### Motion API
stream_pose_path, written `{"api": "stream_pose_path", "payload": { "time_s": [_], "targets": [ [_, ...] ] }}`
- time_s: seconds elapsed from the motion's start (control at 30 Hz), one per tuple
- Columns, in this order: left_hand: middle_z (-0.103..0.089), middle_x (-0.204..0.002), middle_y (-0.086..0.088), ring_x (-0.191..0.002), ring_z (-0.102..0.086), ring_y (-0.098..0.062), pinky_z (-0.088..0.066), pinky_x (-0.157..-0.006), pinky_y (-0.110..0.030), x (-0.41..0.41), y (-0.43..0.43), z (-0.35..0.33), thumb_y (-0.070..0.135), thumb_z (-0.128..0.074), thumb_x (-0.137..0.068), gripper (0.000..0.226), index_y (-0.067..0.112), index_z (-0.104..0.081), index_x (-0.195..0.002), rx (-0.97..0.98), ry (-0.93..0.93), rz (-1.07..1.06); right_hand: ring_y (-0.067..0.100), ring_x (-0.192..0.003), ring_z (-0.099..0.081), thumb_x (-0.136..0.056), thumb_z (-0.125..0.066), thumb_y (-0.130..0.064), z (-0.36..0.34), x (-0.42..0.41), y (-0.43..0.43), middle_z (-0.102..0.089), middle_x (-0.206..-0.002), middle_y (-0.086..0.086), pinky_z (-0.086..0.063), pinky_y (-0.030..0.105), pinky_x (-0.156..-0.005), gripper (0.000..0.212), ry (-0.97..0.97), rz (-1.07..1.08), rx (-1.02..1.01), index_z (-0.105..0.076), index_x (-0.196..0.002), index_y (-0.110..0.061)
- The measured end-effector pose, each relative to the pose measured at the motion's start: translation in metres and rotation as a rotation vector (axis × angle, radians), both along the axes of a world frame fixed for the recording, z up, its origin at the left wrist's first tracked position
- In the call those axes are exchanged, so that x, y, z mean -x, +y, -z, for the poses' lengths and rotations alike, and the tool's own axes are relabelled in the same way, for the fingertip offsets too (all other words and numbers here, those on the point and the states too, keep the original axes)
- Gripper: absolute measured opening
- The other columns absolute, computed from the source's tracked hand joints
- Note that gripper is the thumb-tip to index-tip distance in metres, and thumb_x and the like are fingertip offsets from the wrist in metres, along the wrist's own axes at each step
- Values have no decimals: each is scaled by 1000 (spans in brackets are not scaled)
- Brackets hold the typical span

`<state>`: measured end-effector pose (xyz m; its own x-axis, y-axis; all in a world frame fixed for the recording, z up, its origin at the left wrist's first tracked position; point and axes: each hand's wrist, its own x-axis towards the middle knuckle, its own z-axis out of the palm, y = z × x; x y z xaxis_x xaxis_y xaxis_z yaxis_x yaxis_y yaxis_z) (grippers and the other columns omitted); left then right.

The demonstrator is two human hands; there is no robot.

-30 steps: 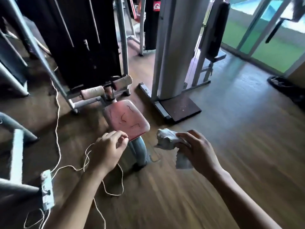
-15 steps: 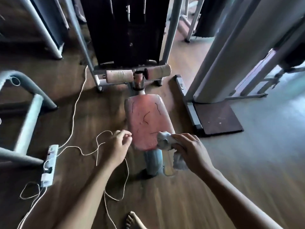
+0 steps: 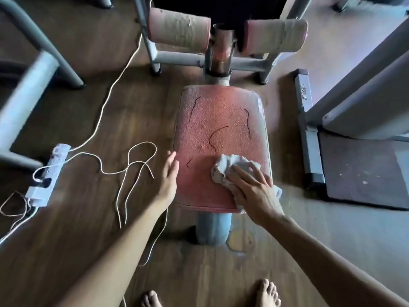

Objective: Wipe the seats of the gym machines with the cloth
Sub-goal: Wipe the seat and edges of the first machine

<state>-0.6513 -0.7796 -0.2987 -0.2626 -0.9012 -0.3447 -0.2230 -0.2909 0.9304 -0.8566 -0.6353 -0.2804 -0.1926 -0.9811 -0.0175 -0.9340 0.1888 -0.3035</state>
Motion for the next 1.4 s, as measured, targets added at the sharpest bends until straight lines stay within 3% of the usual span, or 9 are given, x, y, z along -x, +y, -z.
{"api": "stream_pose_path", "payload": {
  "time_s": [0.1,0.17,0.27,0.43,0.7,0.9,1.1,1.27,1.4],
  "targets": [
    [-30,-162,-4,-145,-26,1,-21,-114,-5,8,1,33,15,-38,-108,45,8,-36,-152,143,4,-69,31,-150,-26,-103,-37,-49,25,4,-4,-46,-153,-5,-25,45,-120,48,-85,-114,87,-58,-140,-27],
    [-36,-159,-3,-145,-31,-2,-23,-120,-18,8,3,47,20,-38,-105,46,9,-41,-150,250,-24,-107,28,-148,-32,-104,-41,-45,29,2,-13,-48,-151,-1,-29,43,-119,45,-124,-165,146,-60,-139,-23],
    [-40,-157,-4,-147,-34,-11,-25,-122,-26,7,5,55,19,-38,-105,45,7,-45,-148,355,-45,-114,25,-142,-42,-103,-50,-39,30,-9,-15,-53,-147,-1,-34,36,-115,38,-121,-241,204,-62,-136,-23],
    [-44,-154,-10,-146,-37,-18,-26,-123,-37,8,5,58,14,-37,-102,45,1,-47,-144,353,36,-154,25,-140,-45,-104,-44,-42,31,-3,-9,-53,-148,-2,-42,38,-109,40,-62,-463,175,-60,-137,-26],
    [-49,-149,-14,-143,-42,-26,-29,-121,-50,6,4,65,10,-40,-97,46,-1,-49,-141,333,126,-198,30,-133,-48,-97,-44,-40,30,-44,-94,-57,-142,1,-42,45,-106,44,-89,-204,129,-62,-135,-26],
    [-53,-147,-1,-140,-44,-9,-31,-121,-37,4,7,66,16,-38,-100,43,10,-54,-140,327,76,-247,25,-136,-45,-99,-52,-43,22,-41,-47,-54,-142,-5,-40,37,-103,37,-66,-302,150,-63,-132,-30],
    [-58,-140,0,-134,-51,-12,-38,-116,-41,0,12,68,15,-33,-100,44,11,-57,-137,415,22,-258,37,-120,-49,-95,-43,-41,26,-51,-100,-55,-138,2,-47,50,-95,40,13,-122,108,-60,-130,-30],
    [-60,-135,6,-131,-54,-12,-41,-113,-45,2,11,74,29,-32,-101,43,19,-57,-134,419,27,-288,35,-134,-43,-98,-41,-46,30,-55,-87,-53,-142,1,-45,50,-98,45,29,-129,122,-58,-137,-30],
    [-55,-142,8,-135,-48,-5,-37,-116,-33,6,12,60,36,-31,-103,44,20,-53,-138,443,-115,-211,32,-144,-36,-103,-34,-49,24,-18,-23,-45,-153,-1,-40,47,-107,49,21,-297,86,-51,-145,-30]
  ]
}}
